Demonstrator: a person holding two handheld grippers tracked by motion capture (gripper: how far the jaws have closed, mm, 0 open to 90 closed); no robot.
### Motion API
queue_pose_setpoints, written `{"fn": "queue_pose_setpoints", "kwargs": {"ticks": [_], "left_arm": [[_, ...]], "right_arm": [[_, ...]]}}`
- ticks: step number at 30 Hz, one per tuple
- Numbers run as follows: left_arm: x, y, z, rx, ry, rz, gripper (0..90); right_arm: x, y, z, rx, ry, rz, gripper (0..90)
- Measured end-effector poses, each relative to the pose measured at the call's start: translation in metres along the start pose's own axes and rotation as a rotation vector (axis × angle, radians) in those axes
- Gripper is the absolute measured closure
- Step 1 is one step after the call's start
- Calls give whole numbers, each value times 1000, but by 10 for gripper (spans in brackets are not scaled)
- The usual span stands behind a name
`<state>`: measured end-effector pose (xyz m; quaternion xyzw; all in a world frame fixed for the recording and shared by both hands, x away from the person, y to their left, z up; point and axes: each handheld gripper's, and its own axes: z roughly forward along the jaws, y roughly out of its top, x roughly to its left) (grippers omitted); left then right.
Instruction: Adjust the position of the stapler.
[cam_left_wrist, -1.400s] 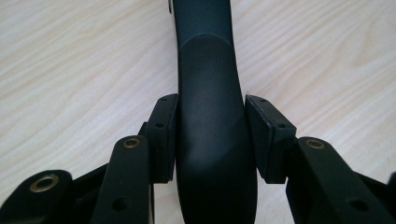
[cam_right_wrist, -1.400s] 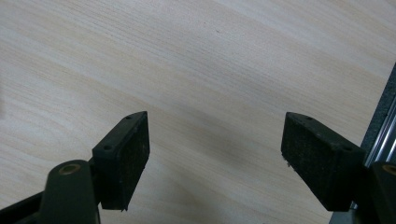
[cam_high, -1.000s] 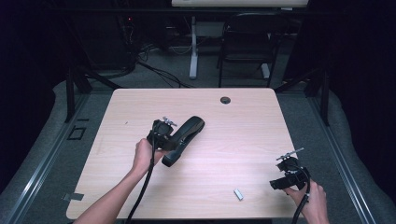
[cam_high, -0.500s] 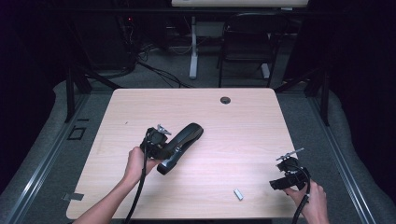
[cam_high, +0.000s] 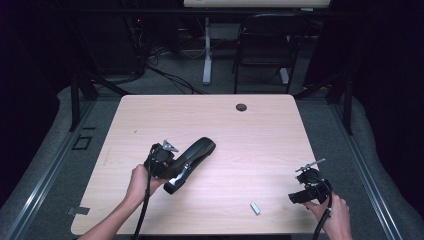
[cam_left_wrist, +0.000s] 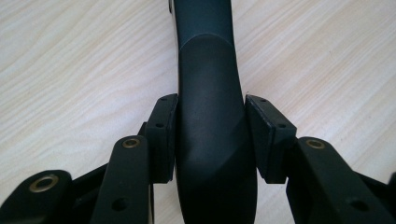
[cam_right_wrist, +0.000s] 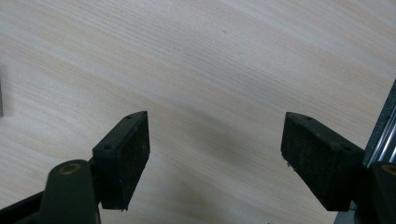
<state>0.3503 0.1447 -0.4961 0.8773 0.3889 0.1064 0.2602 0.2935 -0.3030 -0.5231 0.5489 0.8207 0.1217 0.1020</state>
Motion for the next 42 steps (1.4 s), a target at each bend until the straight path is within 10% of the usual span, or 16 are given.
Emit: {"fn": "queue_pose_setpoints", "kwargs": {"ticks": [9,19,25,35,38,42], "left_arm": [[3,-5,-2,-15,-35,4,560],[25,-18,-33,-109,-70,-70,196],[31,-24,-39,-120,-58,-85,163],[40,-41,-43,-109,-3,-105,585],[40,-43,-36,-82,-13,-96,815],[31,-40,-30,-45,-51,-59,892]], "right_arm": [[1,1,0,-2,2,-6,236],[1,1,0,-5,7,-9,236],[2,1,0,-7,-2,-15,237],[2,1,0,-5,1,-15,241],[3,2,0,-7,2,-17,243],[2,1,-1,-8,0,-17,243]]}}
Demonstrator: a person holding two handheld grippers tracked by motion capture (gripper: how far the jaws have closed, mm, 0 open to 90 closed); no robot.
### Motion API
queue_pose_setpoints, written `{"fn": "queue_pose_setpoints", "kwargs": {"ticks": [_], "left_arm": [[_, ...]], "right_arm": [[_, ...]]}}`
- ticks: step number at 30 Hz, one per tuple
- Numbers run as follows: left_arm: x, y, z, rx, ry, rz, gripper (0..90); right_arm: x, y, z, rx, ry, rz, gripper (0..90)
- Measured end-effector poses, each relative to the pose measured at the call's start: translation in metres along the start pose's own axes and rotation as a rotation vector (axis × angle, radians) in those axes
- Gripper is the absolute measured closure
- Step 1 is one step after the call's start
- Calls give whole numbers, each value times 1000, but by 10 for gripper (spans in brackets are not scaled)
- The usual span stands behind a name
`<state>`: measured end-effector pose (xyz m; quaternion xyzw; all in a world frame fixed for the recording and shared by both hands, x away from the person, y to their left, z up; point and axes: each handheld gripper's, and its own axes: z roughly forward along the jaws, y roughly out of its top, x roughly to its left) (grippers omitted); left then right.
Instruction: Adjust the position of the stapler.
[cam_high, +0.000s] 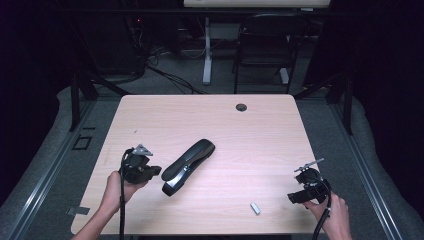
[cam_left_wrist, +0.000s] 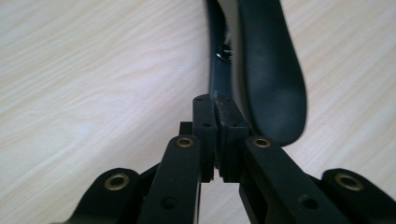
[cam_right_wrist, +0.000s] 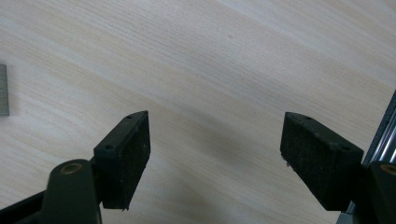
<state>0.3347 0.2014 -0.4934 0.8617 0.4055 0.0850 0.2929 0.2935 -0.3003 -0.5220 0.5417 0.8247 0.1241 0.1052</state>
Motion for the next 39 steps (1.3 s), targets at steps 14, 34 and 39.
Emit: {"fn": "queue_pose_setpoints", "kwargs": {"ticks": [14,34,39], "left_arm": [[-7,-1,4,3,-93,-24,900],[-33,2,13,-2,-164,22,900],[-41,5,19,-3,-198,29,900]], "right_arm": [[1,0,0,1,-9,-1,243],[1,1,1,11,0,5,246],[1,1,1,-4,19,18,249]]}}
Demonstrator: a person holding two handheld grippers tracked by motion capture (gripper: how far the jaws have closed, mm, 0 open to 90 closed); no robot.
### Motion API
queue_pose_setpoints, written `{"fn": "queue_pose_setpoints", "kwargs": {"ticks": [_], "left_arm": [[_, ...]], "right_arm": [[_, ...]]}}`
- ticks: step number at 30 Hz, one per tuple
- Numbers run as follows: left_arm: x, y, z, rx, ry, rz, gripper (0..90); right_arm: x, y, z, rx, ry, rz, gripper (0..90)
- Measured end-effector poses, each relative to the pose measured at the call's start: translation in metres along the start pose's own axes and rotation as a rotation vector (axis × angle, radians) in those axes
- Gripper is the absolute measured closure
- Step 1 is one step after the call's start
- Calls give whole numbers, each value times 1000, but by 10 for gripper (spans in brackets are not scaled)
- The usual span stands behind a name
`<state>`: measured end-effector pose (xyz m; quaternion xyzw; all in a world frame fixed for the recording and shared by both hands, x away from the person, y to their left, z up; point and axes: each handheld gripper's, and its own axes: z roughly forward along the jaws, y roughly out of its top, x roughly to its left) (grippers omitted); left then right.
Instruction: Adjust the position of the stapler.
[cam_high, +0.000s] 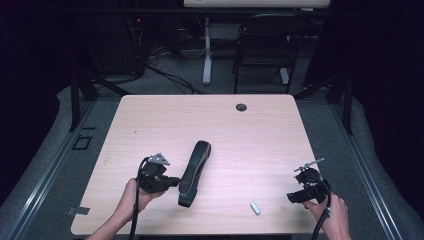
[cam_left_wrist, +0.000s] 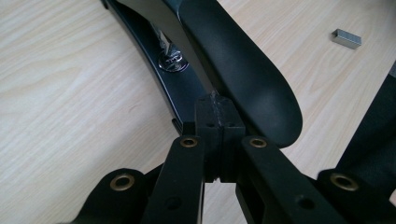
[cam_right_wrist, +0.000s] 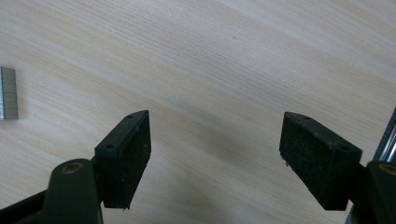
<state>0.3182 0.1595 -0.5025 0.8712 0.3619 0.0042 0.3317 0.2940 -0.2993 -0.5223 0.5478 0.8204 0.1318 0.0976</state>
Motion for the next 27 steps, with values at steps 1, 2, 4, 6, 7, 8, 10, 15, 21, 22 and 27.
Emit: {"fn": "queue_pose_setpoints", "kwargs": {"ticks": [1,2,4,6,7,8,10,15,21,22,27], "left_arm": [[0,0,0,0,0,0,900],[-2,2,3,4,-4,11,900],[-5,3,5,-1,-13,10,900],[-6,3,6,-5,-18,12,900],[-7,4,7,-4,-19,16,900],[-8,5,10,-7,-35,15,900],[-9,5,11,-8,-44,11,900],[-14,10,17,-2,-54,31,900],[-17,16,27,7,-78,34,900],[-18,17,29,8,-76,37,900],[-23,21,35,1,-87,39,900]], "right_arm": [[0,0,0,4,3,-3,249],[0,0,0,-2,-2,0,249],[0,0,-1,-3,10,0,249],[0,0,-2,-3,5,0,249],[0,0,-1,-4,10,2,249],[0,0,-1,-8,12,6,250],[0,1,0,-5,18,2,249],[1,2,1,-14,38,11,250],[1,3,-1,-26,72,25,255],[2,3,-2,-38,84,36,255],[2,3,-5,-86,174,64,255]]}}
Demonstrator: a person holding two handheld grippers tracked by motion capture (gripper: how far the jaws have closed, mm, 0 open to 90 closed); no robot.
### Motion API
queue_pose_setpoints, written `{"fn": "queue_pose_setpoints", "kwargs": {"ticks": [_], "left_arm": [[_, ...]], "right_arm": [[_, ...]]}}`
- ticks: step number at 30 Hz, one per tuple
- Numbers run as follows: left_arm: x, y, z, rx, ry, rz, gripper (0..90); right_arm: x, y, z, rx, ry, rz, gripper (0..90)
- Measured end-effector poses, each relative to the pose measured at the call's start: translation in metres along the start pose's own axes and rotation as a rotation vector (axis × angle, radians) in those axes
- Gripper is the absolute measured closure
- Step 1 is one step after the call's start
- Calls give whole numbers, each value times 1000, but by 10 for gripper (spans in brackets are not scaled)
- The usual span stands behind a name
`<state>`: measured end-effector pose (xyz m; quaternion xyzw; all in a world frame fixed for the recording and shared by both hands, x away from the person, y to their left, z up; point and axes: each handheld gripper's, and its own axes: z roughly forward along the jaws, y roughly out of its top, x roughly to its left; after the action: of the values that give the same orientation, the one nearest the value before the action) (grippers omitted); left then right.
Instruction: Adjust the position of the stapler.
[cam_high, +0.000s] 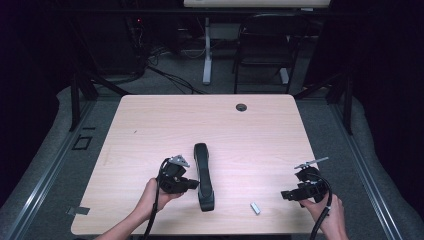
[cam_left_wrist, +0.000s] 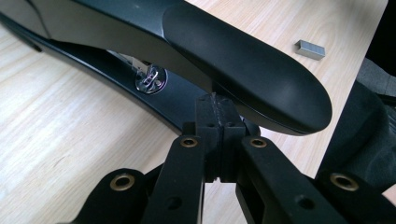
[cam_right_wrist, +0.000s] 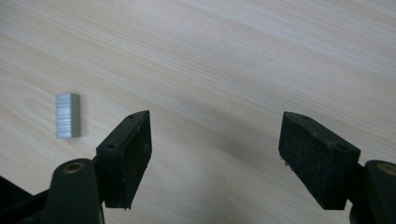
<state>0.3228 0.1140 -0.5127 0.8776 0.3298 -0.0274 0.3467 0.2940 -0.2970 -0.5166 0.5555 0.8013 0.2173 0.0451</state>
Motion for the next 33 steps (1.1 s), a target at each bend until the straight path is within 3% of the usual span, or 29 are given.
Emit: {"fn": "queue_pose_setpoints", "kwargs": {"ticks": [7,14,20,23,25,26,27,28,29,31,32,33], "left_arm": [[-5,6,8,-18,-4,18,900],[-9,8,10,-16,-19,60,900],[4,5,-1,-7,2,52,900],[18,2,-10,1,19,38,800],[35,-2,-20,18,46,18,644],[35,-2,-20,18,46,18,575],[46,-5,-27,14,65,-8,513],[46,-5,-27,14,65,-8,458],[51,-7,-30,19,86,-10,458],[60,-9,-35,16,107,-33,307],[64,-9,-37,16,117,-39,307],[70,-10,-41,19,134,-48,199]], "right_arm": [[3,5,-2,-26,17,-4,252],[22,12,-3,-70,40,-27,251],[34,18,-3,-75,51,-55,251],[43,21,-5,-75,60,-77,257],[51,26,-5,-76,79,-90,253],[51,26,-5,-76,79,-90,253],[55,30,-4,-75,83,-91,231],[55,30,-4,-75,83,-91,231],[57,32,-4,-73,85,-92,222],[63,37,-4,-78,104,-97,178],[63,37,-4,-78,104,-97,178],[67,41,-4,-75,111,-103,163]]}}
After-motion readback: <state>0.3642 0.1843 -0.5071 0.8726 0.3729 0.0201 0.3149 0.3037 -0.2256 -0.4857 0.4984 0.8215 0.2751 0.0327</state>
